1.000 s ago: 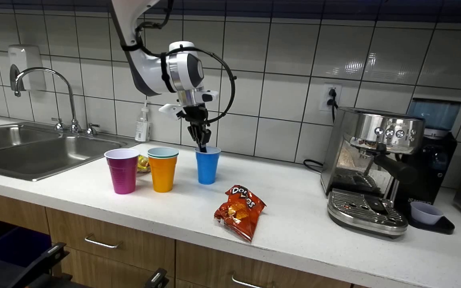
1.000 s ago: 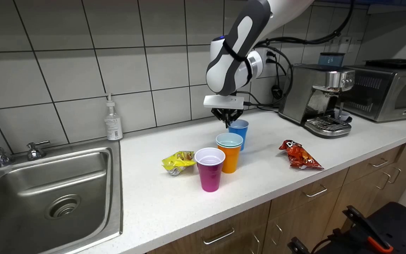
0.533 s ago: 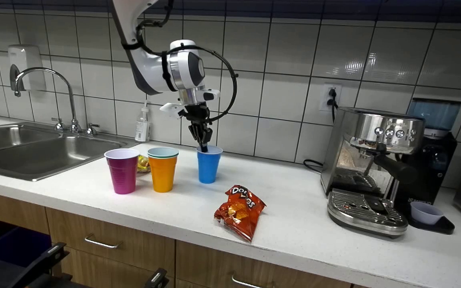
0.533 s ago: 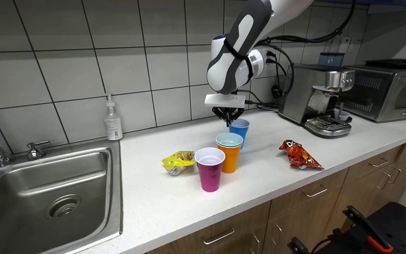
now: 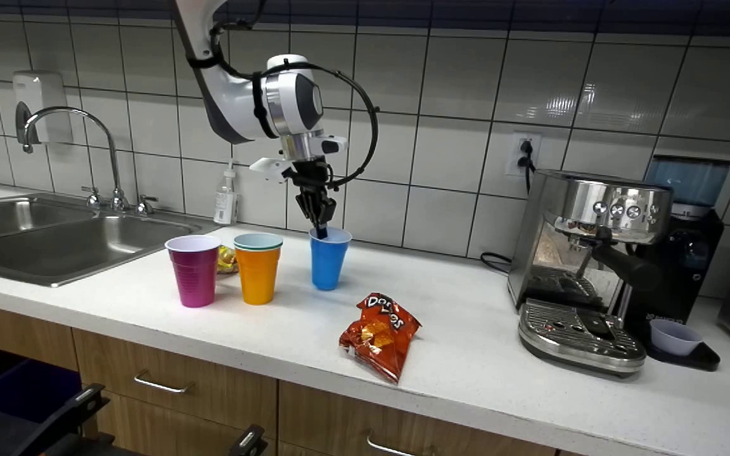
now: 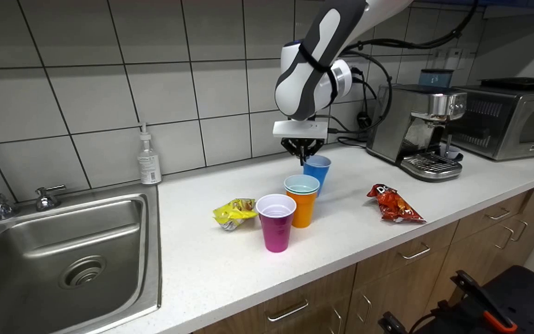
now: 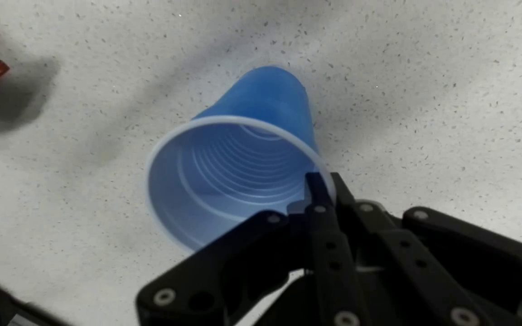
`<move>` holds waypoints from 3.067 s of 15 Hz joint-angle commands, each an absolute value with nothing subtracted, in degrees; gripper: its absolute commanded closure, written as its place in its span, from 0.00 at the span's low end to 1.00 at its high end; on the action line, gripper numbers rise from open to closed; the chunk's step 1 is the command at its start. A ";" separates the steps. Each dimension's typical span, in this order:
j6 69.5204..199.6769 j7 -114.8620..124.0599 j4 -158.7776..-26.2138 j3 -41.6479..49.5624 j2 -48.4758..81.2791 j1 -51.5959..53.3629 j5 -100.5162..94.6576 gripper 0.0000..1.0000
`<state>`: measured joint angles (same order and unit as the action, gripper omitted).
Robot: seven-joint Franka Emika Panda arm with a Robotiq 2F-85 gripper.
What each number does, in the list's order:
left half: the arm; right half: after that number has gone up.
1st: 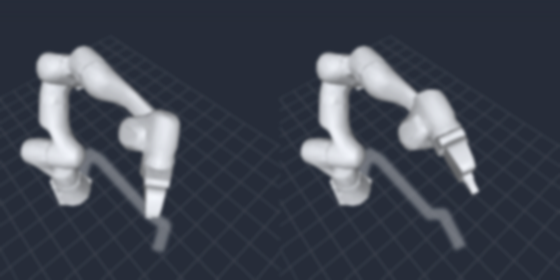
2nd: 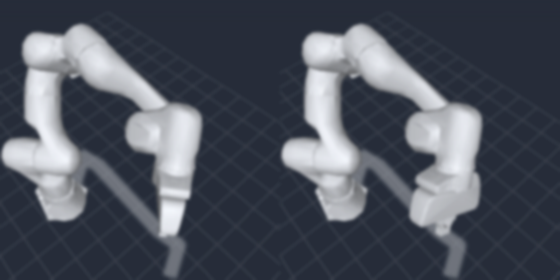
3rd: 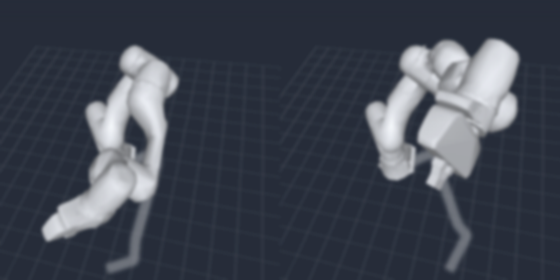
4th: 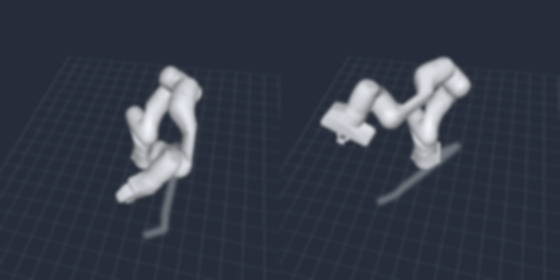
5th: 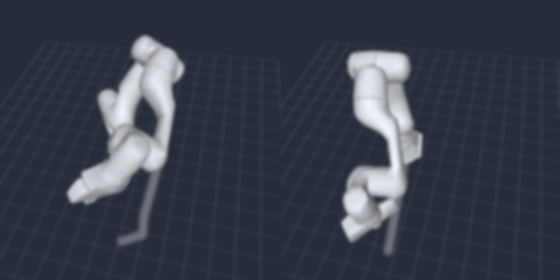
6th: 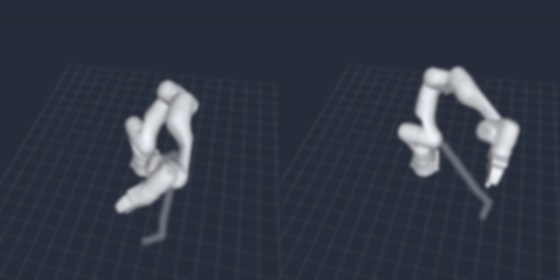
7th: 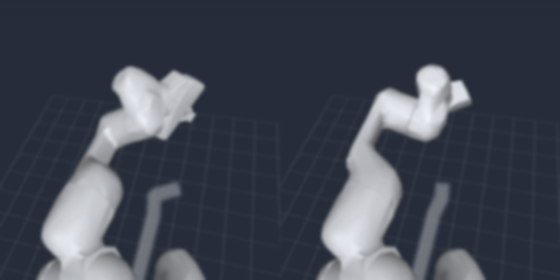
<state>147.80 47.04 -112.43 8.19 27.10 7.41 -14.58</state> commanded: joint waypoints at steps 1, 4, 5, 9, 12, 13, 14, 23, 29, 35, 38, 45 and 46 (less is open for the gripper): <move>148.24 44.32 -116.62 8.61 22.45 7.63 -13.95 0.99; 148.77 43.46 -118.32 8.68 20.20 7.57 -14.52 0.99; 148.78 43.04 -118.91 8.66 19.39 7.53 -14.74 0.99; 149.01 40.94 -120.88 8.39 16.58 7.29 -15.15 0.99; 149.43 38.90 -122.55 8.01 14.22 7.07 -15.27 0.99; 149.62 38.04 -123.17 7.81 13.42 6.97 -15.15 0.99; 149.82 37.40 -123.64 7.69 12.74 6.93 -15.15 0.99; 151.63 30.94 -128.22 5.36 6.90 6.34 -13.75 0.99; 153.12 27.24 -131.45 3.69 3.48 5.98 -13.26 0.99; 155.09 24.07 -134.32 2.44 0.32 5.54 -12.48 0.99; 156.00 22.15 -135.56 1.72 -1.07 5.30 -11.21 0.99; 156.87 17.04 -138.09 -0.02 -4.09 5.40 -7.62 0.99; 156.83 16.42 -138.43 -0.26 -4.51 5.43 -7.35 0.99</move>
<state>155.98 20.04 -135.93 1.66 -1.51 6.86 -9.47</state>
